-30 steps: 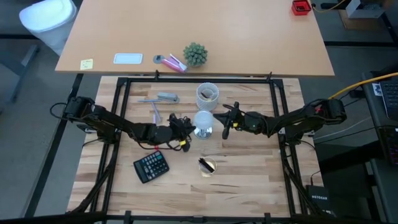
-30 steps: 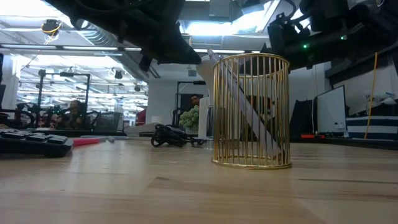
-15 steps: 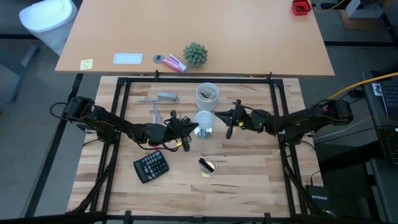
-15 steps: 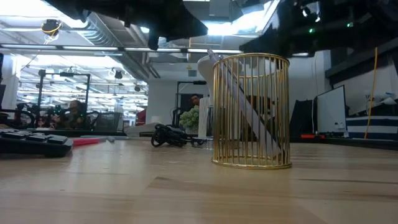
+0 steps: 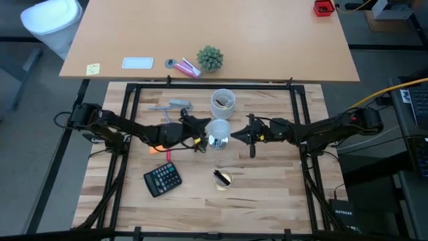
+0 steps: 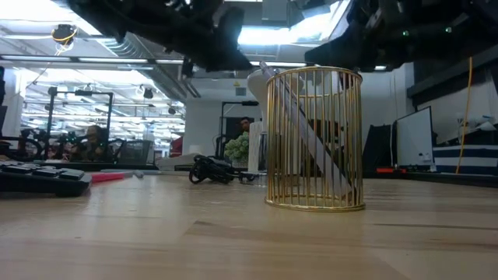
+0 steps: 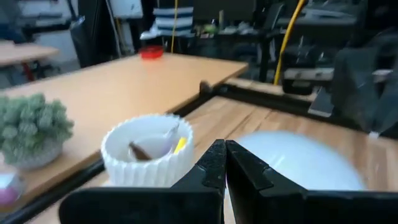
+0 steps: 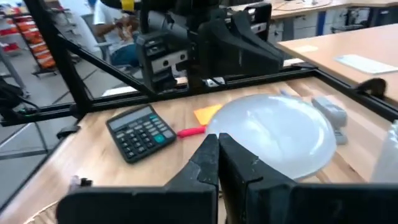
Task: Screw lightbulb
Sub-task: Remove the lightbulb from the lamp
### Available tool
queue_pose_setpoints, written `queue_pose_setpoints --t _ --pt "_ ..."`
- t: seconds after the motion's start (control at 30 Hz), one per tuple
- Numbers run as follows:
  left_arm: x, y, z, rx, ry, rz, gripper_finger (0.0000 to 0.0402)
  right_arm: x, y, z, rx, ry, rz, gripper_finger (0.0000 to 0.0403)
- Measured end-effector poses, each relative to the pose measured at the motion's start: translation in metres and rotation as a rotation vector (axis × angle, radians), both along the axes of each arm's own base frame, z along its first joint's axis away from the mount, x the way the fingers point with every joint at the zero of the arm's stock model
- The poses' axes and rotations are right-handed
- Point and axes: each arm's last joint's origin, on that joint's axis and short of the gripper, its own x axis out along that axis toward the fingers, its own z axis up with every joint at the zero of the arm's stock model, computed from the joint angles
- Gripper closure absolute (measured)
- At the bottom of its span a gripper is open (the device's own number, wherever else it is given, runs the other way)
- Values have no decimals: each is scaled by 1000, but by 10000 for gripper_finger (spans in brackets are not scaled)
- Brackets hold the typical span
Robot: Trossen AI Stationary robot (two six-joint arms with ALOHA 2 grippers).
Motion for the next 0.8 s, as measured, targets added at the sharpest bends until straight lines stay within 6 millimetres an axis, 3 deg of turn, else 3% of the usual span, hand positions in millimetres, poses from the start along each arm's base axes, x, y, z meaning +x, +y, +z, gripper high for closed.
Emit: queue_pose_setpoints --t 0.3,0.8 --pt "7 9 -23 -71 51 -1 399 7 -2 -17 -8 74 -72 398" --pt "7 -1 -25 -86 36 -1 399 7 -6 -20 -29 92 -193 398"
